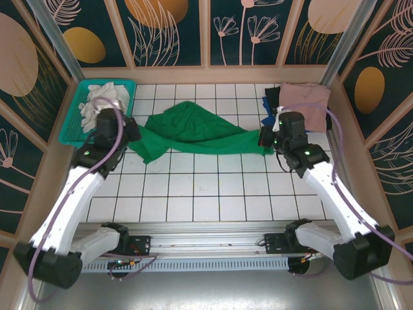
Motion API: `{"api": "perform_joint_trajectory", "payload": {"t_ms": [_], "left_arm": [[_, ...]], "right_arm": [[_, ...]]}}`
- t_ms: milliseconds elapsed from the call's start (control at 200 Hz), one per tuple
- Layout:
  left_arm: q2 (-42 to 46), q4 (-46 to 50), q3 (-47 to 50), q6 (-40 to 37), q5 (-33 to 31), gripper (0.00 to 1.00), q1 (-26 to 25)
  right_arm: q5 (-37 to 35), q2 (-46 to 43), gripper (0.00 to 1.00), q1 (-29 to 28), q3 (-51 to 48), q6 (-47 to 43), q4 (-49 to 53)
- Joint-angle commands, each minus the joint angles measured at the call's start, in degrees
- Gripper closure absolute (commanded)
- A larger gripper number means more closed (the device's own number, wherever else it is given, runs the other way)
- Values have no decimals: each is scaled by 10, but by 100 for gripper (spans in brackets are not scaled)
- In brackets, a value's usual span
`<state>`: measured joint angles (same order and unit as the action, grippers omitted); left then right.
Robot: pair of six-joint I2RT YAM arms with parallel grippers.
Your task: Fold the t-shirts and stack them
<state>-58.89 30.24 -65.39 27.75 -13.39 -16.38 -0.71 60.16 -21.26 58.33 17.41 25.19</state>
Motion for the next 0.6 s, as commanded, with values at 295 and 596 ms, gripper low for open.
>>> {"api": "perform_joint_trajectory", "payload": {"t_ms": [295,596], "left_arm": [[-50,-36,-166,-52,-46,100,4],[-424,-26,-673,-181,-23,100,24]], "right_arm": [[29,51,100,34,139,-30,-50],[-51,384,100,71,544,-40,-14]]}}
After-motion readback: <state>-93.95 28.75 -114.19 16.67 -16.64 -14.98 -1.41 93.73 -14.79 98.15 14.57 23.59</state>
